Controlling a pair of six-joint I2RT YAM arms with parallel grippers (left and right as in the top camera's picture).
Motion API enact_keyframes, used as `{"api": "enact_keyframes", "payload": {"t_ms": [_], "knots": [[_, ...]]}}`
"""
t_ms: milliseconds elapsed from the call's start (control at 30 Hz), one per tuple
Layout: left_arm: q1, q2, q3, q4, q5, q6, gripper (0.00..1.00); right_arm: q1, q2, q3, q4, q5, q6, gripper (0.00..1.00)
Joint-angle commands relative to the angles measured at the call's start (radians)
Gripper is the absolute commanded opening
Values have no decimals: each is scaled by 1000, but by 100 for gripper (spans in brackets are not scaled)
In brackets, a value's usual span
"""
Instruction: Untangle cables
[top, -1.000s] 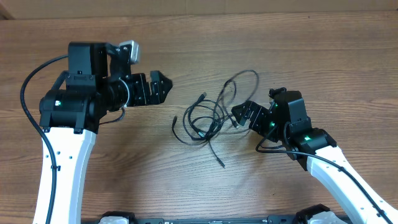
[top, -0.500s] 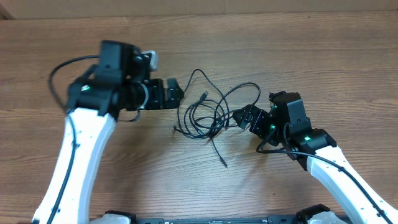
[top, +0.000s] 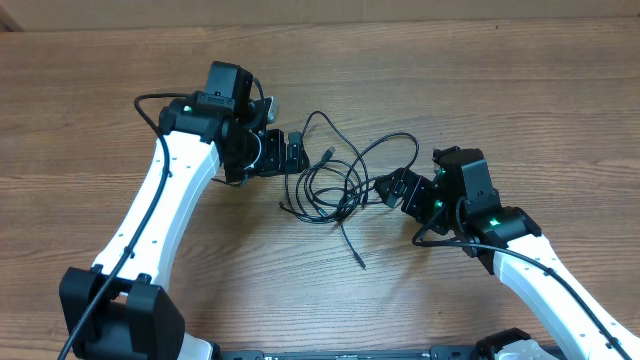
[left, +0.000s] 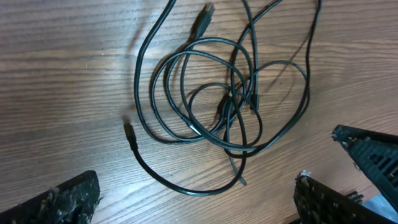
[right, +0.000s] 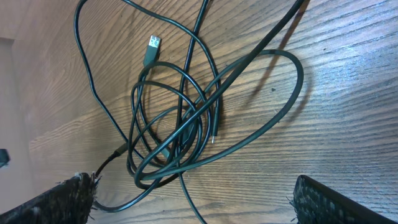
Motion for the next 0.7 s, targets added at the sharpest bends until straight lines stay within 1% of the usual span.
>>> {"api": "enact_keyframes", "payload": {"t_ms": [0,267,667], "knots": [[-6,10,-7,-10,-6,-29,99,-2,-19,9,4,6,-5,100],[-6,9,-7,-53,-6,-43,99,-2,-19,9,4,6,-5,100],[-6,10,-7,60,-1,-60,100,-2,-19,9,4,6,-5,100]]}}
